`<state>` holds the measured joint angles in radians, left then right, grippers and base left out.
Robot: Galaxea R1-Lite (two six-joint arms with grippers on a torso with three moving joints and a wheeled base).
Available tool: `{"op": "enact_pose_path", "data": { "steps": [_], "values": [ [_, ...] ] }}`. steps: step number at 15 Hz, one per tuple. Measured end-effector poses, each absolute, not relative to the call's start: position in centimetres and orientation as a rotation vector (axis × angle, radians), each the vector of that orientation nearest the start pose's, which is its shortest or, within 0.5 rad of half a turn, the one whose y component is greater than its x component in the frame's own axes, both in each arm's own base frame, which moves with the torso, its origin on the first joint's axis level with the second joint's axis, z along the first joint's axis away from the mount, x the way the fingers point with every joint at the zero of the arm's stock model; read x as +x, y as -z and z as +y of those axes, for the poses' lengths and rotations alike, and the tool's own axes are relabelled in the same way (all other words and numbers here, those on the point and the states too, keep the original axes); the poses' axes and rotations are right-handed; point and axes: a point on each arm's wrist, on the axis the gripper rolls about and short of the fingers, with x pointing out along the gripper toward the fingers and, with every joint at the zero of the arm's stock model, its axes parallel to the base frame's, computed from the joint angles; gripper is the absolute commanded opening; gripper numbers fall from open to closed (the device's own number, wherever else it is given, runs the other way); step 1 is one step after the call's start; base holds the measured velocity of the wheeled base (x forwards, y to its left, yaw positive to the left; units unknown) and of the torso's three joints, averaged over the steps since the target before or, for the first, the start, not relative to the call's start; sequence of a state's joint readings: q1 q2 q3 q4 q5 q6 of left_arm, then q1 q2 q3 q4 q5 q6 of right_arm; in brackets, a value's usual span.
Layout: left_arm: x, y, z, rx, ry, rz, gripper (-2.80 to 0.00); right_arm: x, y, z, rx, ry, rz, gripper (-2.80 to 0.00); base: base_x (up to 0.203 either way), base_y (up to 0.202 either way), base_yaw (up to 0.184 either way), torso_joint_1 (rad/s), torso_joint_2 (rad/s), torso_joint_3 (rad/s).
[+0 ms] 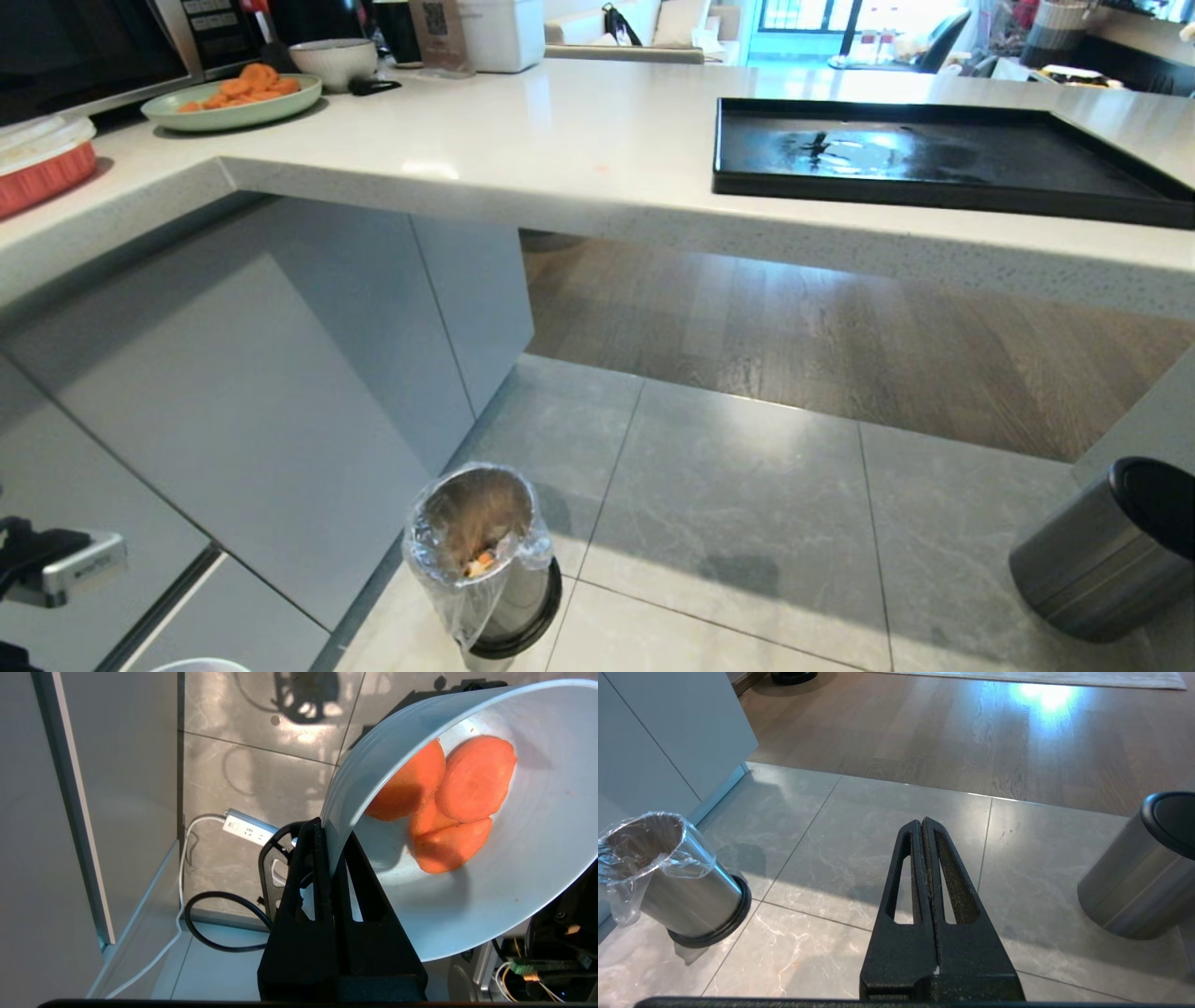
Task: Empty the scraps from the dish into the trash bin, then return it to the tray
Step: Move the bowl over the trash can
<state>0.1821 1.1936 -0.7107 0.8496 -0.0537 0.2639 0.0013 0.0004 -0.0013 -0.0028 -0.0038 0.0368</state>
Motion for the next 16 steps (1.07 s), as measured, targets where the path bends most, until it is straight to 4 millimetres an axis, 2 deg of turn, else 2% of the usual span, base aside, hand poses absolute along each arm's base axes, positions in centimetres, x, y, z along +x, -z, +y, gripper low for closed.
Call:
{"op": "enact_pose_path", "data": {
  "steps": [12, 16],
  "values": [
    [9.77, -16.25, 1.7, 0.067, 0.063, 1.333, -2.8, -2.29, -7.61, -0.01, 0.037, 0.003, -0.004, -2.8, 0.0, 0.0, 0.0, 0.0, 0.0, 0.0],
    [9.75, -16.26, 1.71, 0.075, 0.055, 1.334, -2.8, -2.29, -7.61, -0.01, 0.037, 0.003, -0.004, -2.8, 0.0, 0.0, 0.0, -0.001, 0.0, -0.136]
  ]
}}
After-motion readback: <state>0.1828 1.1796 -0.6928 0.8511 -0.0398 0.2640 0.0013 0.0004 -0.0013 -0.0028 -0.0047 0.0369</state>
